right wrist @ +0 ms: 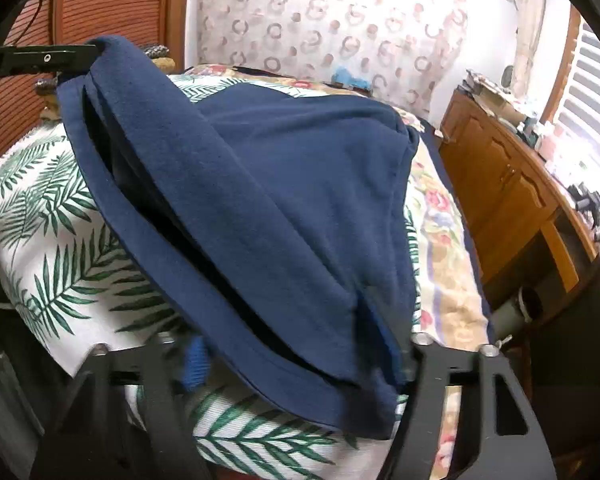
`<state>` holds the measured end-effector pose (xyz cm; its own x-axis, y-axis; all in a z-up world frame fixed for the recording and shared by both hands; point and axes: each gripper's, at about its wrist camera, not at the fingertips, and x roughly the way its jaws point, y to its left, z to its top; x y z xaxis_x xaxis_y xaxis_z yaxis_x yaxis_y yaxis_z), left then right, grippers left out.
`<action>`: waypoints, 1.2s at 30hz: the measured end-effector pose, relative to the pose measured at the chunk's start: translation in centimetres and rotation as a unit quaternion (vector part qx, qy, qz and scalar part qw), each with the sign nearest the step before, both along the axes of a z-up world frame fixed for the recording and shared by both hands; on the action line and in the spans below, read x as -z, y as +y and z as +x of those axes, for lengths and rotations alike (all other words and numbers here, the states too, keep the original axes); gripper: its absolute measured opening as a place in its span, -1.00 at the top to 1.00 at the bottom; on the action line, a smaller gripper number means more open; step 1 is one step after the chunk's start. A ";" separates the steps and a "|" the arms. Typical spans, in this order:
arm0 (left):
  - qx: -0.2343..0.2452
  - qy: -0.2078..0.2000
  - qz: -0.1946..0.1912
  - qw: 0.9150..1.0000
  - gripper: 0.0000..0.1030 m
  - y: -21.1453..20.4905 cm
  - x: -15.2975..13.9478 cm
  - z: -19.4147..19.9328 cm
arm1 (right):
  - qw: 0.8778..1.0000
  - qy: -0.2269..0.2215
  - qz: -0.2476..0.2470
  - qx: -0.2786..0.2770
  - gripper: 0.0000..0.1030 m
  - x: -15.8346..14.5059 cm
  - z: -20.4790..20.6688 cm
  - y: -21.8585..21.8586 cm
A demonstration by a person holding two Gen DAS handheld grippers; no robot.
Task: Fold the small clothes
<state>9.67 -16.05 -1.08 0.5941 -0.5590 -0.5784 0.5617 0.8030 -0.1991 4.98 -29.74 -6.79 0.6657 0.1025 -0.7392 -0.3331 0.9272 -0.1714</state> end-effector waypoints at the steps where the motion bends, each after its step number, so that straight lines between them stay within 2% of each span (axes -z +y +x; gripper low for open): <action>1: -0.001 0.000 0.001 1.000 0.93 0.0 0.0 0.0 | 1.000 -0.002 -0.002 0.000 0.14 -0.1 0.1 -0.1; 2: -0.002 -0.001 0.002 1.000 0.93 0.0 0.0 0.1 | 1.000 -0.003 0.002 -0.002 0.52 -0.3 0.3 -0.5; 3: -0.005 -0.003 0.005 1.000 0.93 -0.1 0.0 0.2 | 1.000 -0.005 0.006 -0.003 0.74 -0.6 0.4 -0.7; 5: -0.010 -0.008 0.012 1.000 0.93 -0.1 -0.1 0.5 | 1.000 -0.019 0.012 -0.006 0.86 -1.6 0.8 -1.0; 12: -0.026 -0.014 0.019 0.999 0.93 0.4 -0.3 3.3 | 0.997 -0.074 0.021 -0.006 0.89 -5.6 4.0 -1.2; 19: -0.047 0.001 0.027 0.999 0.93 0.9 0.1 9.0 | 0.995 -0.100 0.015 -0.024 0.89 -7.8 9.1 -0.3; 24: -0.058 0.018 0.032 0.998 0.93 0.8 1.1 13.6 | 0.995 -0.090 0.020 -0.033 0.89 -7.4 14.0 -0.4; 29: -0.062 0.037 0.043 0.996 0.93 0.4 2.5 17.1 | 0.997 -0.060 0.027 -0.036 0.88 -6.1 18.4 -0.9; 30: -0.063 0.042 0.045 0.996 0.92 0.3 2.8 17.7 | 0.997 -0.055 0.029 -0.033 0.86 -5.9 18.7 -1.0; 33: -0.067 0.054 0.050 0.995 0.90 0.2 3.7 18.8 | 0.998 -0.038 0.051 -0.022 0.58 -5.5 20.4 -1.8; 36: -0.065 0.058 0.045 0.995 0.83 0.4 3.8 19.3 | 0.997 -0.036 0.069 -0.020 0.54 -5.9 21.4 -2.3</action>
